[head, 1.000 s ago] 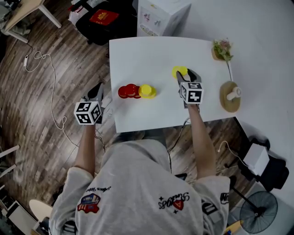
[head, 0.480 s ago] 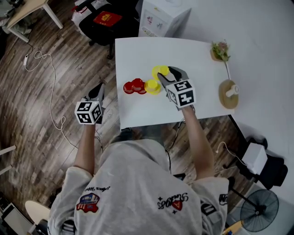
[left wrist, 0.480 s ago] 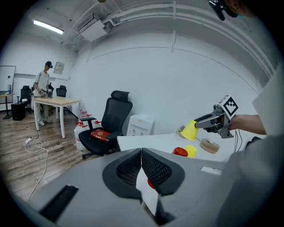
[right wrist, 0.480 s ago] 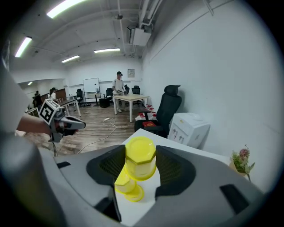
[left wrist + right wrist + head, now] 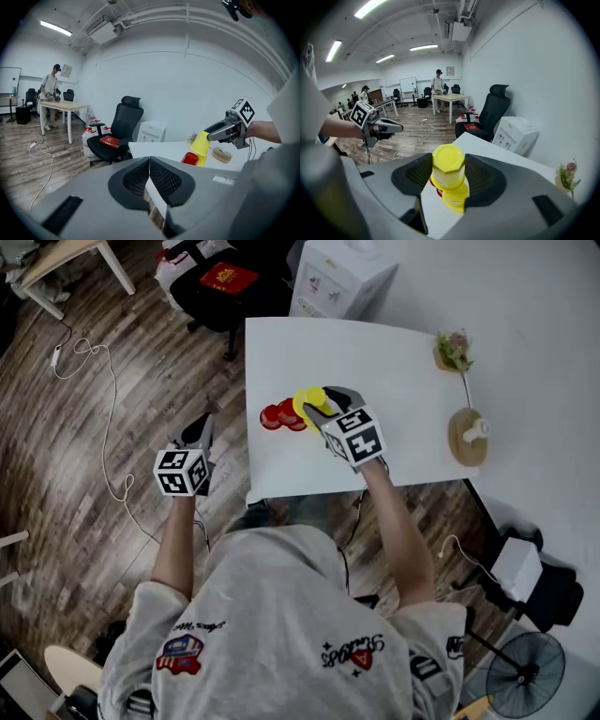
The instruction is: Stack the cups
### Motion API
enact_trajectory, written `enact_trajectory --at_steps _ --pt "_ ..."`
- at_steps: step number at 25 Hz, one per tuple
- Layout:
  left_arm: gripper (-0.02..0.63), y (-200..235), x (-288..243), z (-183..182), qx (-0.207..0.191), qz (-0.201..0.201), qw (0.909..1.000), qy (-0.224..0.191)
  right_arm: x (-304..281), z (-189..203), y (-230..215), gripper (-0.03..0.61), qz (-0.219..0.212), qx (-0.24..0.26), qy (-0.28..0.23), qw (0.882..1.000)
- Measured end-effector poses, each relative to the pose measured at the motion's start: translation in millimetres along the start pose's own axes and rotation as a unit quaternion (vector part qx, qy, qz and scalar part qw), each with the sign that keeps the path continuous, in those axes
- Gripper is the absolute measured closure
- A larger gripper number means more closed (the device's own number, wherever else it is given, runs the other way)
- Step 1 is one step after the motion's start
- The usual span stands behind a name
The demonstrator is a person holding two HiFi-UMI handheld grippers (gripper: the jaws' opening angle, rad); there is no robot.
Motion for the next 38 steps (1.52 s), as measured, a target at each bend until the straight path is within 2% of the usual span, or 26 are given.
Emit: enact_trajectory --at_steps 10,12,16,22,25,28,33,38 --pt "0.607 7 8 7 0.009 -0.005 0.9999 0.0 -9 6 10 0.355 0.008 0.014 0.022 1.0" --pt "0.607 6 8 8 0.01 -0.004 0.9999 0.001 -9 7 11 0.321 0.006 0.014 0.022 1.0" --pt "0.607 4 9 7 0.009 0.0 1.0 0.0 -5 6 13 0.284 0.009 0.013 -0.002 1.0" --pt "0.607 -10 10 4 -0.017 0.021 0.9996 -0.001 21 6 20 0.286 0.042 -0.013 -0.048 0.998" --pt "0.607 -23 10 4 -0.035 0.036 0.9987 -0.002 37 11 26 0.325 0.066 -0.026 -0.075 0.995" --pt "0.607 -39 14 8 -0.045 0.044 0.998 -0.004 50 25 35 0.442 0.084 -0.038 -0.092 0.991" --pt "0.607 -65 32 12 -0.053 0.044 0.9976 -0.008 73 49 43 0.571 0.093 -0.056 -0.103 0.989" --pt "0.607 -89 69 12 -0.062 0.032 0.9974 -0.018 98 64 61 0.574 0.096 -0.058 -0.114 0.987"
Point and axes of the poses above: the fingertips, and each gripper's own axes: x backward along the fingers, y to its left, z out of its underside, the point moved 7 cm from there along x, backward along the fingers, and after that the axes turned 3 degrees about y, right-handed, at the moved point
